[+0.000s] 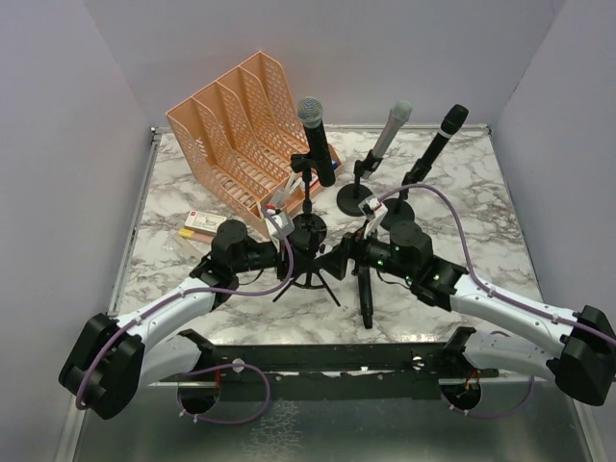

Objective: Attach the microphones to the stand

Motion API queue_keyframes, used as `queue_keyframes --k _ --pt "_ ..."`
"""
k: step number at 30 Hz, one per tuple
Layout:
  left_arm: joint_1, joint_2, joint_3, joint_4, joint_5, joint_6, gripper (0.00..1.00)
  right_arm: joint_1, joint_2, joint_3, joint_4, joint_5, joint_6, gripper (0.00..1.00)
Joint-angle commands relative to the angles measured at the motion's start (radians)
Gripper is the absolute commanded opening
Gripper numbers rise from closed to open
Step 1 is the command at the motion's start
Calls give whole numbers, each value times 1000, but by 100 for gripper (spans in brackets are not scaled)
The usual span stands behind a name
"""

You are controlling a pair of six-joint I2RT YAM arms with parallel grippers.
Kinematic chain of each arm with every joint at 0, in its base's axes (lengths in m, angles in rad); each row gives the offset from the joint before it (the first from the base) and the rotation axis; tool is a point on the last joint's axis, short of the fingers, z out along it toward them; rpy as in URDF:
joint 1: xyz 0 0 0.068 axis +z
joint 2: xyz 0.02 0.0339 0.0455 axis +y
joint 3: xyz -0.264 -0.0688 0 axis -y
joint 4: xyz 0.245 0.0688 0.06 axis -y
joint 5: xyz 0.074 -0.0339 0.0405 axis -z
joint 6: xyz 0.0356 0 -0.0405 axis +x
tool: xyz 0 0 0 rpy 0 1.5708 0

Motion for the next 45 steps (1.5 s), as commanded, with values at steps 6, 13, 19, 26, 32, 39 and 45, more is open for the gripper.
queue_keyframes --k 6,13,19,26,32,39,45 --pt "-4 -57 -8 89 -22 -90 0 4 -67 -74 198 72 120 72" --pt "-4 -73 -15 88 -16 -109 0 4 -40 -45 214 29 144 61" --pt "-4 -87 -19 89 -19 -126 0 5 -11 -28 216 -26 151 48" --pt "-4 -98 -23 89 -12 -130 0 5 12 -19 247 -40 142 45" --pt "-4 -105 -25 89 -9 -130 0 4 22 -19 289 -49 148 52" --pt "-3 -107 -25 88 73 -121 0 5 27 -23 301 -46 138 46" --pt "-3 -119 -32 87 93 -124 0 4 17 -32 320 -67 114 41"
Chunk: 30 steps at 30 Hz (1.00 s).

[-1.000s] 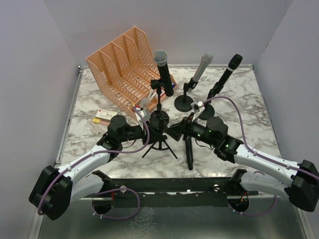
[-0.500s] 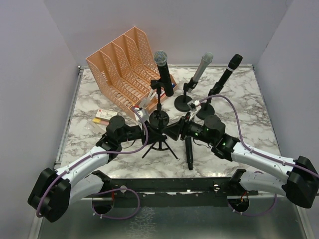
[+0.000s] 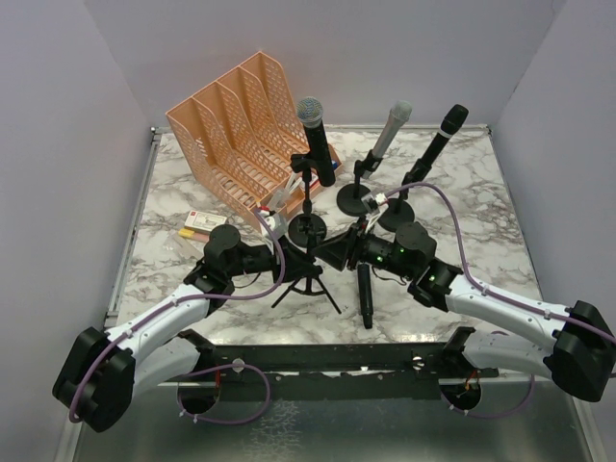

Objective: Attach the microphones to the stand

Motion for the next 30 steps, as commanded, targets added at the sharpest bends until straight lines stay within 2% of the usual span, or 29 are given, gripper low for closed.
queue_keyframes --k 1,4,8,12,16,30 --pt "-4 -34 -7 66 57 -7 0 5 -4 14 47 -41 -32 37" --pt "-3 -37 -5 66 46 -13 0 4 0 26 33 -81 -38 23" --pt "-3 -31 3 66 22 -39 2 4 9 31 30 -108 -35 13" --pt "-4 -20 7 68 -7 -61 32 4 21 51 31 -119 -29 10" --pt "-4 -2 12 68 -11 -60 44 5 34 64 45 -127 -20 9" --pt "-23 26 1 68 -7 -44 44 5 23 38 125 -78 45 9"
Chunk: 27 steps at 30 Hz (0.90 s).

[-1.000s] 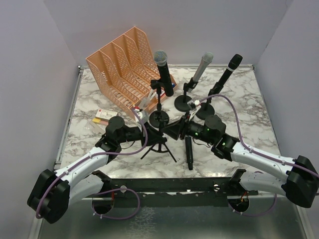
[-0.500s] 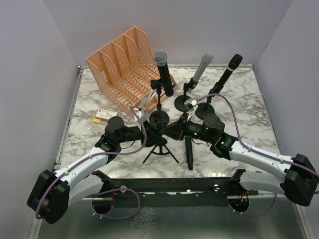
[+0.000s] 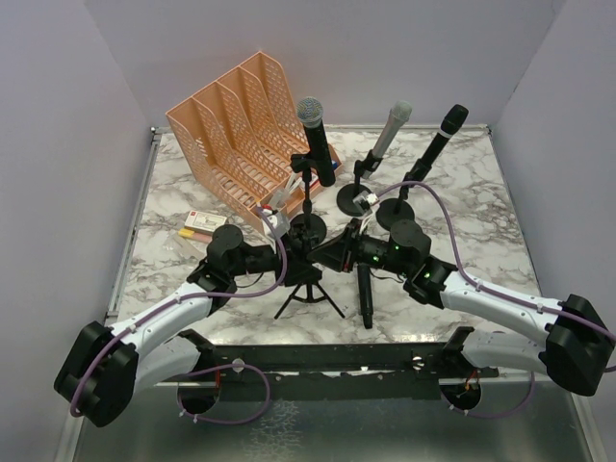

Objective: Attach the microphones to the stand

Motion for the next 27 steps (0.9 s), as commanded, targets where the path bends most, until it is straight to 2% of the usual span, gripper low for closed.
queue_keyframes --k 1,4,5,7,9,15,27 --pt "-11 -4 2 30 -17 8 44 5 -23 19 114 26 52 9" --pt "-12 -16 -2 30 -35 16 42 5 -23 10 135 36 69 9" --pt "-12 -19 -3 30 -40 19 36 4 -24 5 143 42 75 9" --pt "-12 -19 0 30 -54 17 16 5 -24 2 150 45 79 9" --pt "-12 -21 4 30 -82 11 0 5 -17 7 133 49 83 10" --pt "-12 -56 19 31 -163 -2 0 5 -38 -7 60 99 93 45" --pt "-12 -65 28 31 -153 -18 0 4 -33 4 33 105 106 44"
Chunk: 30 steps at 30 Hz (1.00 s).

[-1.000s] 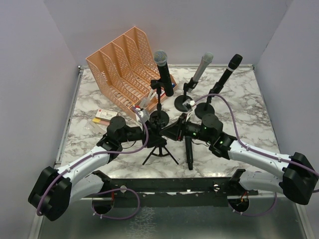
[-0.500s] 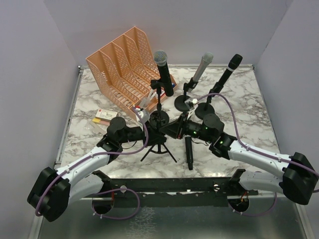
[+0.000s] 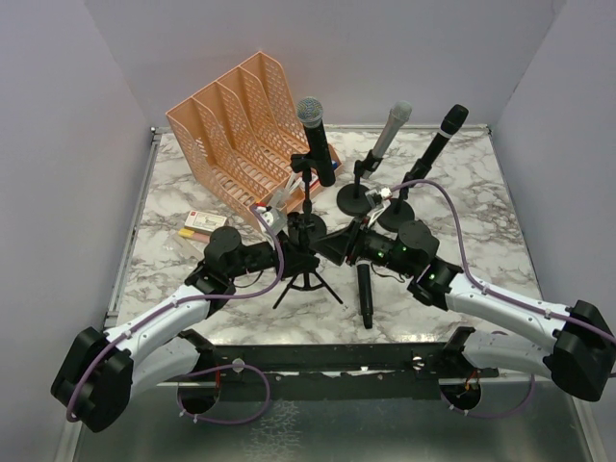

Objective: Attach the microphones to the stand

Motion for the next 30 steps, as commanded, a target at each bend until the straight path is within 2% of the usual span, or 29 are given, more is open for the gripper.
queue_keyframes --k 1,8,13,20,23,26,28,30 --pt "0 -27 29 37 -10 -11 0 3 18 16 -2 -1 1 43" --pt "0 -33 32 37 -11 -21 0 3 35 34 -16 -13 -5 40" --pt "0 -42 29 37 18 -21 0 4 38 39 -5 -31 -27 30" --pt "0 -46 32 37 79 -27 0 4 43 39 23 -69 -32 39" --pt "0 -45 34 37 89 -30 0 3 40 35 36 -85 -40 31" --pt "0 -43 39 37 102 -33 0 3 36 38 44 -129 -88 13" --pt "0 -39 43 37 113 -41 0 4 23 36 52 -164 -165 4" --pt "0 -35 49 36 119 -63 0 4 4 39 35 -193 -276 1"
